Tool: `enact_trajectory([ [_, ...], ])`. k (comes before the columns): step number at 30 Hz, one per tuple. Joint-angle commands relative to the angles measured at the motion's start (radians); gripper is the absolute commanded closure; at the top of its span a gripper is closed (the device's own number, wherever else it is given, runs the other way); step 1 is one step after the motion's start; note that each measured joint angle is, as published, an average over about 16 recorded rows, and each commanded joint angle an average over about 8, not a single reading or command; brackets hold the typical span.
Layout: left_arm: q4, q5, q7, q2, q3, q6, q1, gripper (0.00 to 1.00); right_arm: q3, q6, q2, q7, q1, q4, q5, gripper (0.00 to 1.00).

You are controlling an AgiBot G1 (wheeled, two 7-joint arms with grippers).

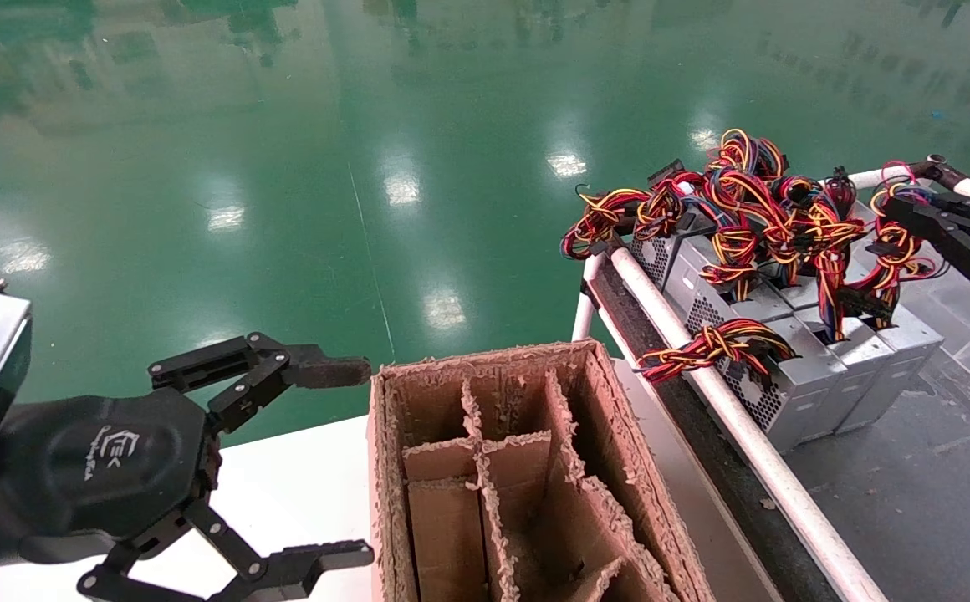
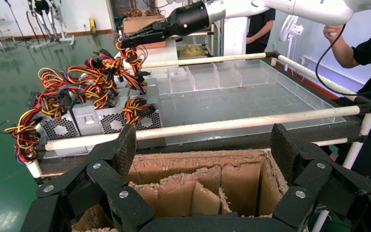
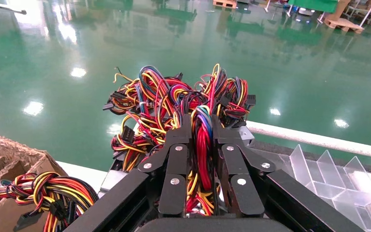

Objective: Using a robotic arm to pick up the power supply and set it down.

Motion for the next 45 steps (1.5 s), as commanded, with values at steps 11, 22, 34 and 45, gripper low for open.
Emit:
enact_trajectory([
  [11, 0.0, 0.0, 0.0, 0.0, 0.001, 0.0, 0.0, 0.0, 0.016, -0.024, 0.018, -0.011, 0.005, -0.022, 0.02, 0.0],
  [22, 0.0, -0.001, 0.0, 0.0, 0.001, 0.0, 0.0, 0.0, 0.106, 0.009, 0.073, -0.02, -0.031, 0.062, 0.126, 0.0],
  [34, 0.0, 0.007, -0.005, 0.004, -0.01, 0.004, 0.003, 0.0, 0.151, -0.07, 0.08, -0.055, -0.055, 0.161, 0.193, 0.0],
  [45, 0.0, 0.006, -0.005, 0.004, -0.009, 0.004, 0.002, 0.0, 0.135, -0.177, 0.032, -0.046, -0.058, 0.195, 0.187, 0.0],
])
